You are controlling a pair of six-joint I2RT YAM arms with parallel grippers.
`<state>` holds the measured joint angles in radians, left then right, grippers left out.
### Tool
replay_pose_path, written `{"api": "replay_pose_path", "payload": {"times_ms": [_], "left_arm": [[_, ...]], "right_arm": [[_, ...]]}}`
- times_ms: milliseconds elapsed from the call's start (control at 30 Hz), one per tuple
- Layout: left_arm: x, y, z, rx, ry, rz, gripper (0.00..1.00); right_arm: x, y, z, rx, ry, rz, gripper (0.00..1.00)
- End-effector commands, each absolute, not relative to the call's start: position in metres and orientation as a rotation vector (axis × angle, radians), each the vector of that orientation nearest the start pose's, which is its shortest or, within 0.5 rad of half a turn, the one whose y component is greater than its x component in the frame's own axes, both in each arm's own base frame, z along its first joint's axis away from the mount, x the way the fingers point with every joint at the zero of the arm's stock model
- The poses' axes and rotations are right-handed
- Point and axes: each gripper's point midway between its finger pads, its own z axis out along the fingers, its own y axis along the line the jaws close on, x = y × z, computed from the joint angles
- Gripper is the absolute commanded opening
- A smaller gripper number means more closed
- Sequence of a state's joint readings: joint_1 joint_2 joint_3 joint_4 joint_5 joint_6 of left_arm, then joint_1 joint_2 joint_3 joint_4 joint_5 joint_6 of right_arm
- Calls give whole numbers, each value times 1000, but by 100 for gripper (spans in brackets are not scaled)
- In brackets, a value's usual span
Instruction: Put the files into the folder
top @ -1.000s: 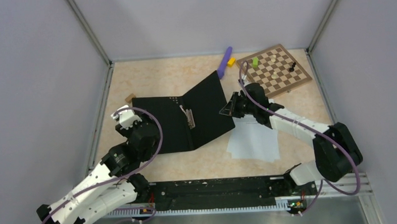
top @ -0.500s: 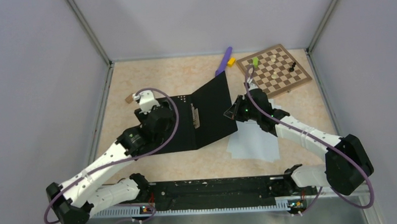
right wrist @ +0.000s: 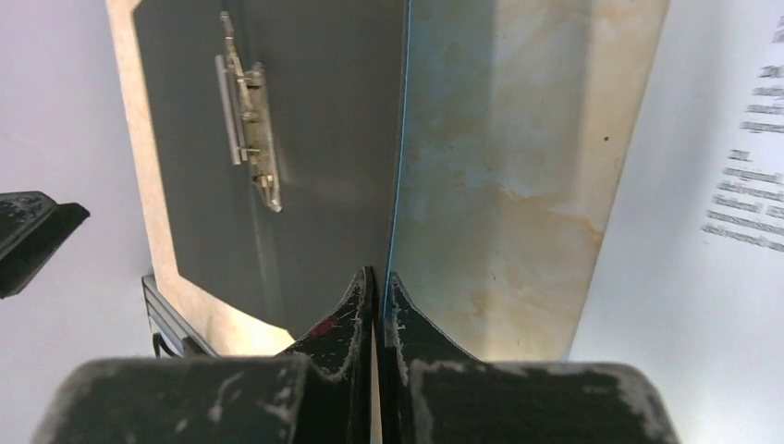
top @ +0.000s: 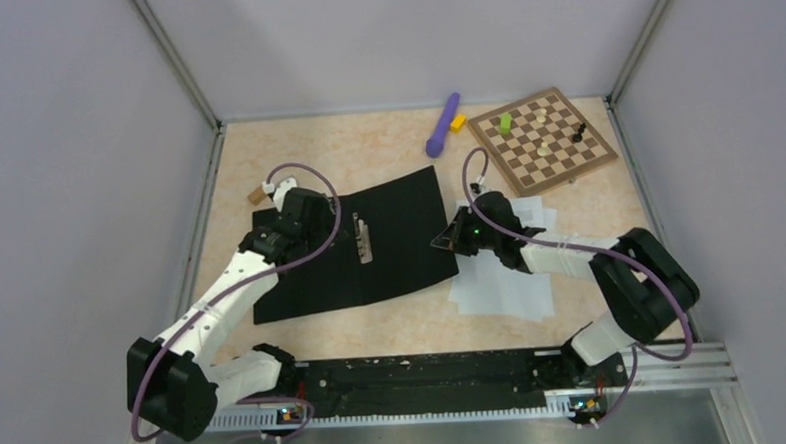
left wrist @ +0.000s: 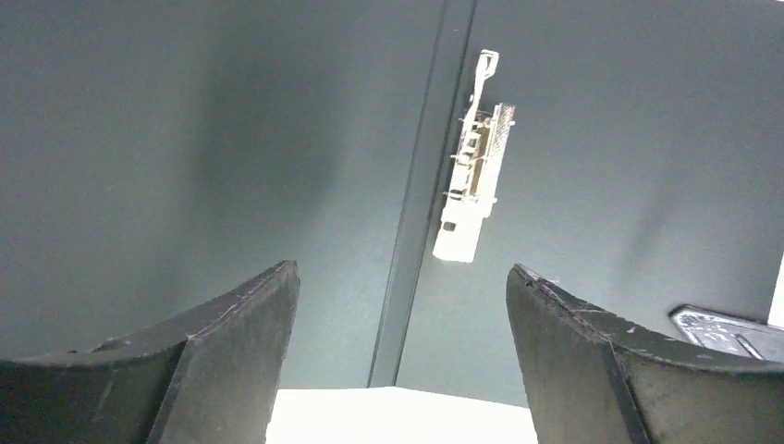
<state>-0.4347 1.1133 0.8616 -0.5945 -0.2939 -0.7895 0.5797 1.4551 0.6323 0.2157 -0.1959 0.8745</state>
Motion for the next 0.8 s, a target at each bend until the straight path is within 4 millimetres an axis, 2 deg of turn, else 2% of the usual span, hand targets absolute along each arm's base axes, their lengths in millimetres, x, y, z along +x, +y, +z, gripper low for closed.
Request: {"api": "replay_pose_path", "payload": {"times_ms": [0,100,133,200,233,300,333,533,600,667,767], "left_arm": [[287,-102,130,-570,2361,-234,86],[289,-95,119,-599,2386,-212,84],[290,-95,116,-604,2397,-215,83],[291,-97,110,-604,2416,-227,81],[292,-98,108,-602,2425,-231,81],[294,-101,102,-601,2443,-234,81],[295,-102,100,-596,2453,-235,81],[305,-104,96,-576,2469,-218,82],[309,-104,96,-565,2472,-209,82],[313,-106,97,-553,2476,-206,83],[319,-111,101,-524,2491,-224,84]], "right_arm": [[275,282,47,123,2458,1025,0],[276,279,35,112,2503,959,0],[275,275,33,112,2517,924,9],[275,267,33,96,2524,866,45],[274,263,34,90,2526,836,58],[274,255,41,66,2519,779,73],[275,250,46,54,2514,749,78],[280,221,89,7,2439,580,87],[283,203,105,17,2405,486,90],[289,177,119,51,2362,369,93],[294,123,127,165,2337,227,96]]}}
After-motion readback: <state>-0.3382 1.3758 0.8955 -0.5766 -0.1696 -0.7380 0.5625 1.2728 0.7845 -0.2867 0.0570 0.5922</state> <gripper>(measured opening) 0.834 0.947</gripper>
